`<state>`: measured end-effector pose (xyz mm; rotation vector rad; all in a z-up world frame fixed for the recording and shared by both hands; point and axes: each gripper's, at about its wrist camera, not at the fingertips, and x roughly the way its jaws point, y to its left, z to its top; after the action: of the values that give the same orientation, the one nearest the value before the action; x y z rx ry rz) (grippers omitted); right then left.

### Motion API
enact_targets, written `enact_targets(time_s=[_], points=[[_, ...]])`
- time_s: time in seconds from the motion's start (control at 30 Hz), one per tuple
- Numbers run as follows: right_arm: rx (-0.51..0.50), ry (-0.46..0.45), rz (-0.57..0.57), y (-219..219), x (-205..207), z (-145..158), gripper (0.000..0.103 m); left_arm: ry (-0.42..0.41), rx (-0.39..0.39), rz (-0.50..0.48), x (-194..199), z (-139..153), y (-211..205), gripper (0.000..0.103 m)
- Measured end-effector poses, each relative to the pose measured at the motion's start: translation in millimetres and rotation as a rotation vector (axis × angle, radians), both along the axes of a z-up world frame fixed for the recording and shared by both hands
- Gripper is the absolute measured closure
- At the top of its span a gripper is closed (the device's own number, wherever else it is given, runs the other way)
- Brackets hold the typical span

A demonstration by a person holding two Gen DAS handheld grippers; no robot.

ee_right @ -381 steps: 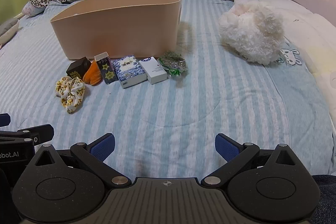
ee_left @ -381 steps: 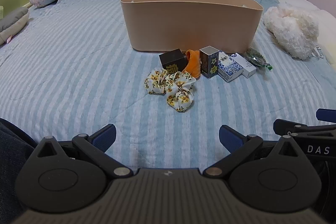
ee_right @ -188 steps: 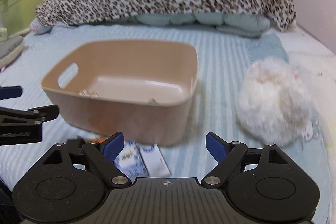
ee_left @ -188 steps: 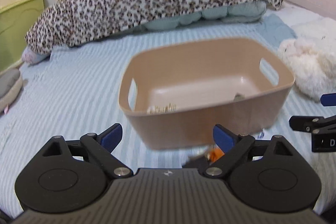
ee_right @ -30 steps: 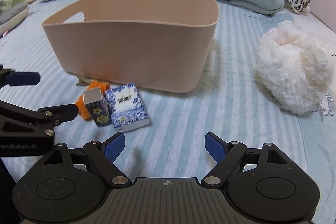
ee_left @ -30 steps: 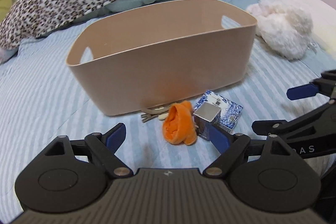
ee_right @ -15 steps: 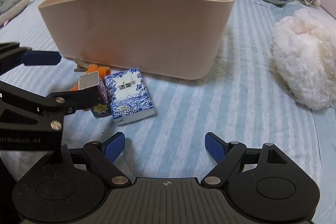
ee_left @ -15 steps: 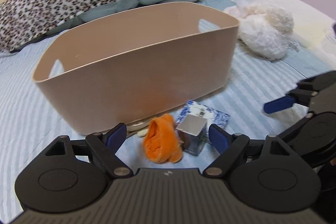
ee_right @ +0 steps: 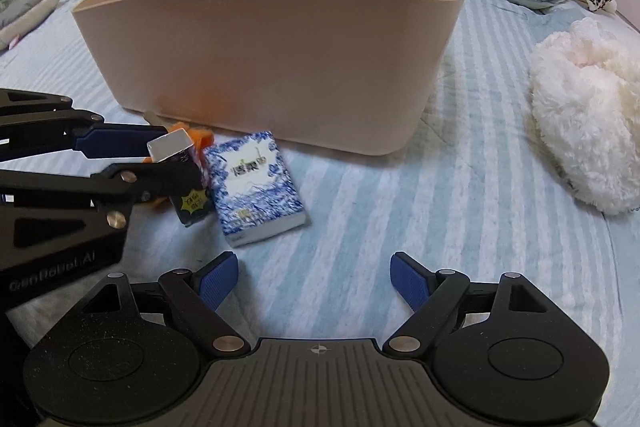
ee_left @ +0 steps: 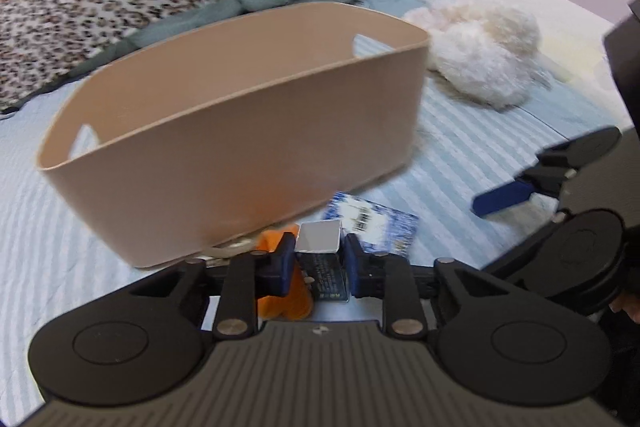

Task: Organize objects
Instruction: 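Grasp the small star-printed box with the left tool, then grasp the blue-and-white patterned box with the right tool while the left tool holds the star box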

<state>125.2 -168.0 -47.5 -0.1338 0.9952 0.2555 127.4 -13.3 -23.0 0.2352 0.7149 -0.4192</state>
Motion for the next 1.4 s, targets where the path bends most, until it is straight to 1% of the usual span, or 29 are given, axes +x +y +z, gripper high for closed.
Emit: enact_targets(time_s=[0.17,0.33,0.4,0.43,0.47,0.5,0.53,0.6,0.73,0.87,0.93,1.0,1.03,1.07,1.13,1.17,1.23,1.3,1.33,1.37,1.4], points=[[0.031,-0.014,0.000,4.4,0.0,-0.7,0.017,-0.003,-0.008,0.059,2.3,1.2,14.4,0.078],[0.038,-0.025,0.005,11.1,5.8,-5.8,0.018,0.038,-0.043,0.088,8.6,0.9,26.7,0.078],[0.035,-0.039,0.013,14.2,10.3,-7.6,0.022,0.041,-0.042,0.089,8.2,2.5,27.3,0.078],[0.035,-0.046,0.020,16.1,10.8,-8.0,0.030,0.043,-0.041,0.090,7.7,3.3,27.3,0.078],[0.037,-0.056,0.030,18.0,10.5,-7.9,0.046,0.045,-0.039,0.092,7.3,4.1,27.4,0.078],[0.040,-0.060,0.043,19.6,9.6,-7.1,0.055,0.047,-0.038,0.094,6.8,4.8,27.6,0.078],[0.042,-0.062,0.055,21.3,8.6,-6.0,0.057,0.047,-0.038,0.101,6.5,5.5,29.0,0.078],[0.030,-0.075,0.066,23.5,3.7,-4.6,0.058,0.037,-0.059,0.123,4.3,7.3,35.2,0.078],[0.057,-0.063,0.046,12.7,-1.6,0.9,0.058,0.014,-0.093,0.173,-2.4,16.2,51.1,0.078],[0.070,-0.099,0.031,5.0,-13.7,14.6,0.060,-0.007,-0.126,0.194,-12.8,27.0,62.5,0.078],[0.077,-0.126,0.024,2.7,-19.2,24.1,0.061,-0.027,-0.130,0.194,-18.8,33.2,64.6,0.078],[0.071,-0.154,0.023,3.9,-23.7,32.3,0.069,-0.048,-0.122,0.195,-25.2,39.6,64.9,0.078],[0.075,-0.165,0.020,5.3,-26.0,35.9,0.100,-0.054,-0.123,0.196,-27.9,42.8,65.5,0.078],[0.082,-0.168,0.020,4.7,-26.6,38.9,0.102,-0.057,-0.127,0.197,-30.2,45.8,66.4,0.078],[0.091,-0.168,0.017,3.1,-26.1,43.2,0.102,-0.060,-0.131,0.199,-33.9,50.4,69.0,0.078],[0.076,-0.159,0.018,3.9,-24.7,42.1,0.102,-0.060,-0.126,0.203,-35.2,51.5,70.0,0.078],[0.057,-0.138,0.014,3.8,-23.7,36.4,0.102,-0.056,-0.123,0.211,-36.2,51.7,72.7,0.078],[0.066,-0.104,0.015,3.3,-19.3,29.2,0.099,-0.044,-0.124,0.221,-36.6,50.0,74.6,0.078],[0.082,-0.090,0.015,2.7,-17.5,26.8,0.093,-0.039,-0.125,0.226,-36.1,48.8,75.8,0.078],[0.097,-0.080,0.013,2.7,-15.1,25.1,0.076,-0.034,-0.124,0.229,-35.4,47.5,77.1,0.078],[0.104,-0.075,0.009,3.5,-12.4,24.1,0.071,-0.031,-0.123,0.233,-34.3,46.5,77.7,0.078]])
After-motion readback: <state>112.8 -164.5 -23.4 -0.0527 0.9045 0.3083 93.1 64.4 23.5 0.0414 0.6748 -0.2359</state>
